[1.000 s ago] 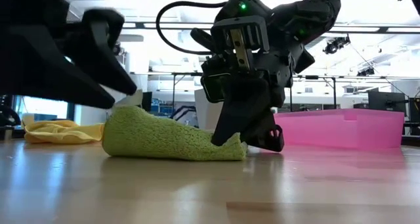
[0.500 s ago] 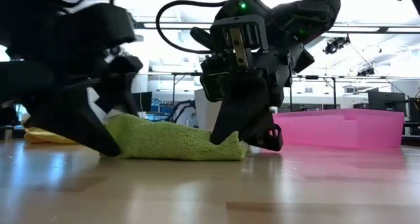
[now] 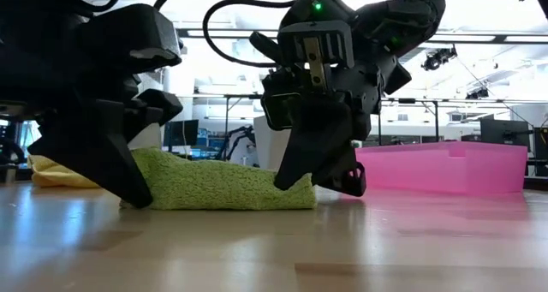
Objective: Roll microfiber towels into tight, uniform cylinder then place into a basket
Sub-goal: Roll the green towel
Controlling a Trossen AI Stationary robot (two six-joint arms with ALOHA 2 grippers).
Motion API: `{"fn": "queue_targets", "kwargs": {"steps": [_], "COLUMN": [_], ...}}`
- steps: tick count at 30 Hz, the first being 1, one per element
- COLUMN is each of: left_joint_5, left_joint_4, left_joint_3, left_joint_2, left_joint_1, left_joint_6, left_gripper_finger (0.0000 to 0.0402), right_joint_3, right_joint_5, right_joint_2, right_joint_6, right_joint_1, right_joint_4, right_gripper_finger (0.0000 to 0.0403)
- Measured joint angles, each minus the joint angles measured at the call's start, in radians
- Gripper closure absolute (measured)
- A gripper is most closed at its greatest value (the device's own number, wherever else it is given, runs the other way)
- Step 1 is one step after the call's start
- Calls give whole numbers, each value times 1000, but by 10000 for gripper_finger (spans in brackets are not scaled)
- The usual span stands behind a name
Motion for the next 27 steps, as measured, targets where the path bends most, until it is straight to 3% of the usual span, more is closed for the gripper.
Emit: {"fn": "queue_targets", "kwargs": {"steps": [5, 10, 18, 27], "left_joint_5": [-25, -41, -188, -245], "left_joint_4": [-12, -25, -72, -105], "left_joint_3": [2, 9, 9, 8], "left_joint_2": [1, 2, -8, -101], "left_joint_1": [-2, -2, -29, -126], "left_joint_6": [28, 45, 168, 155], "left_gripper_finger": [342, 292, 217, 209], "right_joint_3": [0, 0, 1, 1], "right_joint_5": [5, 7, 9, 27], "right_joint_2": [0, 0, 0, 0], "right_joint_6": [0, 0, 2, 0], "right_joint_1": [5, 19, 37, 38], "right_joint_4": [0, 1, -1, -19], "right_gripper_finger": [393, 393, 393, 393]}}
